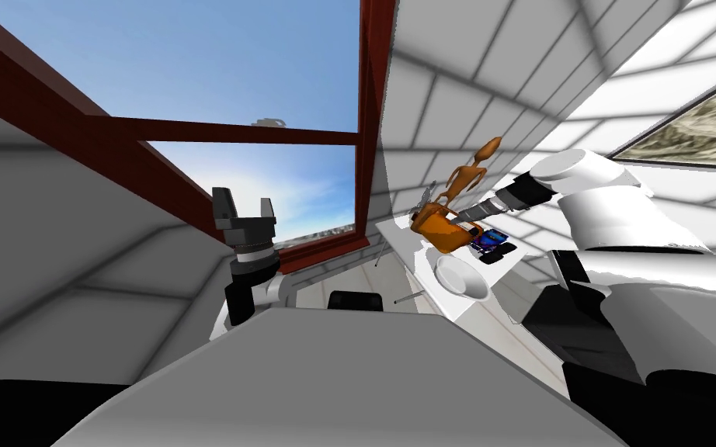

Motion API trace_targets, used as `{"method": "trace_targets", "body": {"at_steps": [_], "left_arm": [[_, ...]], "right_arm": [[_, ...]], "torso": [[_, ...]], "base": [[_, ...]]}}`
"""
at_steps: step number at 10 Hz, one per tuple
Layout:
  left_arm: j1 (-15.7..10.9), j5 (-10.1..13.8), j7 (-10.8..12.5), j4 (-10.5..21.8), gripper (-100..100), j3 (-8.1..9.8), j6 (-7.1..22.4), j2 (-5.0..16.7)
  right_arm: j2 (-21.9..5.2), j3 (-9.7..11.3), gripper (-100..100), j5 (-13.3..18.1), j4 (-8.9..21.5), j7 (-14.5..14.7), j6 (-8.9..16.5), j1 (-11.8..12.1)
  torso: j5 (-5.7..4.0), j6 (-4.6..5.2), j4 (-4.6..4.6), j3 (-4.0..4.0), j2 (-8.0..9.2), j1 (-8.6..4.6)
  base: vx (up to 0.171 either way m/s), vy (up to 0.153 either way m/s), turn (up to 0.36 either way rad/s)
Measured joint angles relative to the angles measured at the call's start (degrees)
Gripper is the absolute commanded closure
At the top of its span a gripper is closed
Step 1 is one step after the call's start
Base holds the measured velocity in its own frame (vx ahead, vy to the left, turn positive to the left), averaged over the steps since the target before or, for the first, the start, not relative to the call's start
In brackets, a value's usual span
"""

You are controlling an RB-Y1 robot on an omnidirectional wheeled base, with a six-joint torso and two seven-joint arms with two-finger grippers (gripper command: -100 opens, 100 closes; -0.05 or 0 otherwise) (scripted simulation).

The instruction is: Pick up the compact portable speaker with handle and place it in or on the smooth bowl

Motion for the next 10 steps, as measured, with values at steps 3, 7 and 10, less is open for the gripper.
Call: {"method": "trace_targets", "body": {"at_steps": [3,7,10], "left_arm": [[0.0,0.0,0.0,0.0,0,0.0,0.0,0.0],[0.0,0.0,0.0,0.0,0,0.0,0.0,0.0],[0.0,0.0,0.0,0.0,0,0.0,0.0,0.0]], "right_arm": [[-2.9,2.1,100,-1.1,1.2,4.1,-0.2,-3.4],[-7.3,2.0,100,-3.9,-1.4,7.2,0.4,-3.2],[-8.3,3.2,100,-3.9,-0.1,9.1,1.3,-5.5]], "torso": [[0.21,0.04,0.17,0.16,0.14,0.16],[0.46,0.06,0.37,0.38,0.39,0.39],[0.59,-0.01,0.42,0.39,0.34,0.55]], "base": [[-0.032,0.014,-0.061],[-0.025,0.017,-0.07],[-0.014,0.012,-0.033]]}}
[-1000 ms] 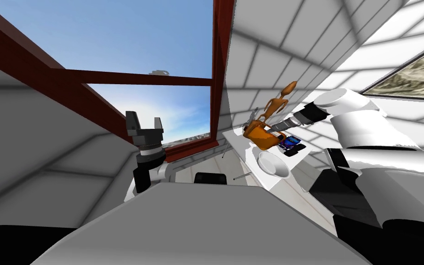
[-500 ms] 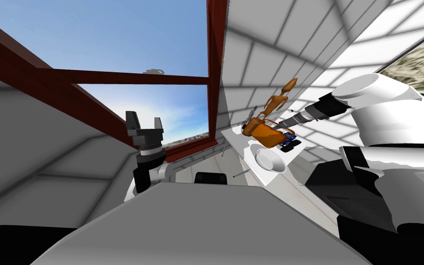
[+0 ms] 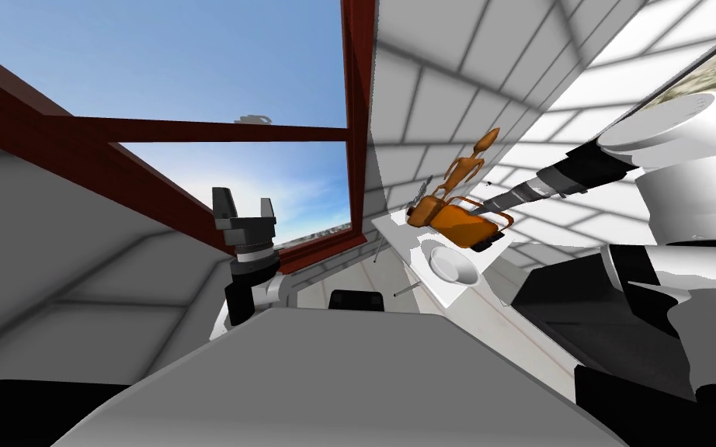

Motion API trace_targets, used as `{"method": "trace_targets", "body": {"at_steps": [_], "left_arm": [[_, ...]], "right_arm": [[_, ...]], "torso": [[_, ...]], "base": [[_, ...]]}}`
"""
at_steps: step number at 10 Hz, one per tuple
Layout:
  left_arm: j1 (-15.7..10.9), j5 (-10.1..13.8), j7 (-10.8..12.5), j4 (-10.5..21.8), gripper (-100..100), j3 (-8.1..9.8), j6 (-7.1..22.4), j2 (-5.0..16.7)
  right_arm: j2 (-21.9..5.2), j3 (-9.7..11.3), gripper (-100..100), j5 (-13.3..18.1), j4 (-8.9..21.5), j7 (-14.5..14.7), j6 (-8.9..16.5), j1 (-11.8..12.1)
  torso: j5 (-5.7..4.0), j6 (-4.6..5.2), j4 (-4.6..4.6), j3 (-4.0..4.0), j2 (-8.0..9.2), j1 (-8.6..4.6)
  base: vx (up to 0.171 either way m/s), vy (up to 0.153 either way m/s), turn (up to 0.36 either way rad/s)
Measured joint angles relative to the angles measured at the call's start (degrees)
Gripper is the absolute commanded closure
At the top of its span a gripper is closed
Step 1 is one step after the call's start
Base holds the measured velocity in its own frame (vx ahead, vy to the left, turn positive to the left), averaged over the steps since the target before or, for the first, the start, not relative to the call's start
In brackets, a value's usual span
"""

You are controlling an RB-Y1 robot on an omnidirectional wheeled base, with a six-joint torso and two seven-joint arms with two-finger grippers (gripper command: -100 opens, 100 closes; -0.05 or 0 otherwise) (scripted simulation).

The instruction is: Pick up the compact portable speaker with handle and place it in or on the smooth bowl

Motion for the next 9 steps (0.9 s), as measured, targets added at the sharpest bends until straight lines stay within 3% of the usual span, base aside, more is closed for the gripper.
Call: {"method": "trace_targets", "body": {"at_steps": [3,9], "left_arm": [[0.0,0.0,0.0,0.0,0,0.0,0.0,0.0],[0.0,0.0,0.0,0.0,0,0.0,0.0,0.0]], "right_arm": [[-2.4,1.3,100,-0.9,1.3,3.6,3.3,-2.5],[-4.3,2.1,100,-1.9,1.6,6.1,11.5,-3.9]], "torso": [[0.13,0.02,0.14,0.2,0.27,0.17],[0.3,-0.11,0.16,0.19,0.21,0.33]], "base": [[-0.028,0.021,-0.066],[-0.007,0.008,-0.013]]}}
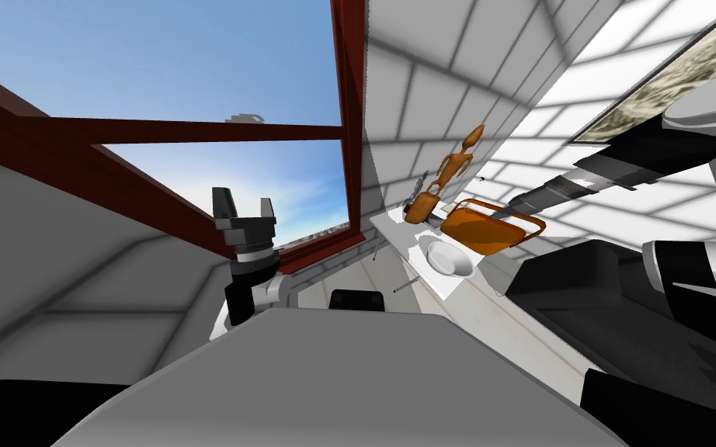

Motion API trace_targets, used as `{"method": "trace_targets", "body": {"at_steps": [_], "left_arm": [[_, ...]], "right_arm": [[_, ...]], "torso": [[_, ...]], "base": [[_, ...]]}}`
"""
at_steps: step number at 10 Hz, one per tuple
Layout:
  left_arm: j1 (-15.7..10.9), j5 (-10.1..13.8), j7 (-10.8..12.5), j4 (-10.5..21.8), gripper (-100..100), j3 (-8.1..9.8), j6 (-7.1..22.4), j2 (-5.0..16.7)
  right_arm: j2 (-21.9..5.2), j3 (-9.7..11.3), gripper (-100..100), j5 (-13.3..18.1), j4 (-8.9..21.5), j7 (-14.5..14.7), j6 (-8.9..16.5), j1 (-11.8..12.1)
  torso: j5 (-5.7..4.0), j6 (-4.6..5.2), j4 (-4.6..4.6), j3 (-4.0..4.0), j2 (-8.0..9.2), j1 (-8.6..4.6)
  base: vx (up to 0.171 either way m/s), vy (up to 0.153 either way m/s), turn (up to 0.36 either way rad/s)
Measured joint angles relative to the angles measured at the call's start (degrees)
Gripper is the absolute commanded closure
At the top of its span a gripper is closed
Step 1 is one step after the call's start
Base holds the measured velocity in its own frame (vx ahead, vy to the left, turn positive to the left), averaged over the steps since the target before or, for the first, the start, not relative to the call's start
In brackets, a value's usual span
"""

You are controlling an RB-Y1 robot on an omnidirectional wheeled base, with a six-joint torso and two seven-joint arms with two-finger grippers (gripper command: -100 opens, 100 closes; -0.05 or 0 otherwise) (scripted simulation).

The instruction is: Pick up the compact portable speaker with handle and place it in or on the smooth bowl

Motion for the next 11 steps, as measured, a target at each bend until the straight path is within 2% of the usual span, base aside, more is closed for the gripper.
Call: {"method": "trace_targets", "body": {"at_steps": [1,5,6,7,11], "left_arm": [[0.0,0.0,0.0,0.0,0,0.0,0.0,0.0],[0.0,0.0,0.0,0.0,0,0.0,0.0,0.0],[0.0,0.0,0.0,0.0,0,0.0,0.0,0.0],[0.0,0.0,0.0,0.0,0,0.0,0.0,0.0],[0.0,0.0,0.0,0.0,0,0.0,0.0,0.0]], "right_arm": [[0.0,0.0,-100,0.0,-0.1,-0.1,0.3,0.1],[0.0,0.0,-100,0.0,-0.1,0.0,0.3,0.1],[0.0,0.0,0,0.0,-0.1,0.0,0.3,0.1],[0.0,0.0,-100,0.0,-0.1,0.0,0.3,0.1],[-1.8,3.3,-100,-2.9,-0.3,-4.0,0.6,-0.9]], "torso": [[0.03,-0.02,0.01,0.0,-0.02,0.02],[0.04,-0.02,0.01,-0.01,-0.04,0.04],[0.04,-0.02,0.01,-0.02,-0.04,0.04],[0.04,-0.02,0.01,-0.02,-0.04,0.04],[-0.03,-0.04,-0.01,-0.04,-0.08,-0.26]], "base": [[0.0,0.0,0.0],[0.0,0.0,0.0],[0.0,0.0,0.0],[0.001,-0.057,0.169],[-0.005,-0.09,0.182]]}}
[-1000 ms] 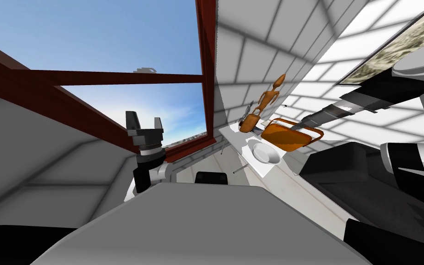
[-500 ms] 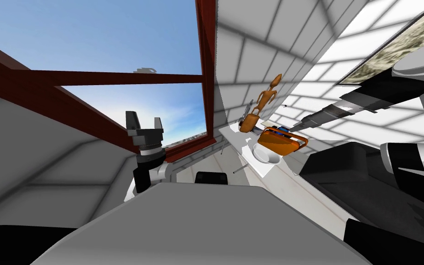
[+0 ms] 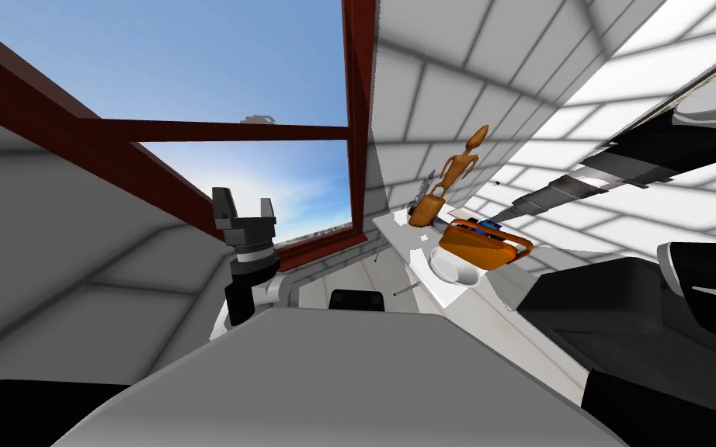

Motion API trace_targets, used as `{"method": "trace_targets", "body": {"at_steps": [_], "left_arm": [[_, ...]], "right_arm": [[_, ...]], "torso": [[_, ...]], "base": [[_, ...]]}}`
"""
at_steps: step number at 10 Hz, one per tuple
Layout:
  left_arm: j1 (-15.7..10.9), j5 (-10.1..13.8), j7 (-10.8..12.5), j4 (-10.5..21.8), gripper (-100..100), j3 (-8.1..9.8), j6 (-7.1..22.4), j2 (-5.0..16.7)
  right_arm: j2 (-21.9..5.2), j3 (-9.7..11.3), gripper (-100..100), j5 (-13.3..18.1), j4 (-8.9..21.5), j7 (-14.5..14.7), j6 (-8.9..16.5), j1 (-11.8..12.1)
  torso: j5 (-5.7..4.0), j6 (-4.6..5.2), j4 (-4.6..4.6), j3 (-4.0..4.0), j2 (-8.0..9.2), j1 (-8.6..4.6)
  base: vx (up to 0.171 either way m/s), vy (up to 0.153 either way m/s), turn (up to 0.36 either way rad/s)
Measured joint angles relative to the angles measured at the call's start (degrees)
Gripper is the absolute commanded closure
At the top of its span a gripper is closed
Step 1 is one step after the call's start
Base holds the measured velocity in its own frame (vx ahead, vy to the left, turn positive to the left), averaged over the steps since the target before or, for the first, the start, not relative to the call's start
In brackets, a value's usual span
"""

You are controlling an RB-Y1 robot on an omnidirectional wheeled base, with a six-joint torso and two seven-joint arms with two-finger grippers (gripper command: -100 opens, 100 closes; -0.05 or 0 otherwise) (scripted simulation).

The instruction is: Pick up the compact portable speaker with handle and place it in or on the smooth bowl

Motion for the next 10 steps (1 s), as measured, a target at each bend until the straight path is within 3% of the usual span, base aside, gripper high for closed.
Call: {"method": "trace_targets", "body": {"at_steps": [4,5,10], "left_arm": [[0.0,0.0,0.0,0.0,0,0.0,0.0,0.0],[0.0,0.0,0.0,0.0,0,0.0,0.0,0.0],[0.0,0.0,0.0,0.0,0,0.0,0.0,0.0]], "right_arm": [[-1.6,3.0,-100,-2.7,-0.4,-3.9,0.3,-0.8],[-1.6,3.1,0,-2.7,-0.4,-4.1,0.3,-0.8],[-1.6,3.1,0,-2.7,-0.3,-4.1,0.3,-0.8]], "torso": [[0.02,0.01,0.0,0.01,0.01,0.08],[0.02,0.05,0.01,0.01,0.01,0.17],[0.06,0.04,0.01,0.01,0.01,0.31]], "base": [[-0.008,-0.062,0.119],[0.0,-0.005,-0.006],[0.0,0.0,0.0]]}}
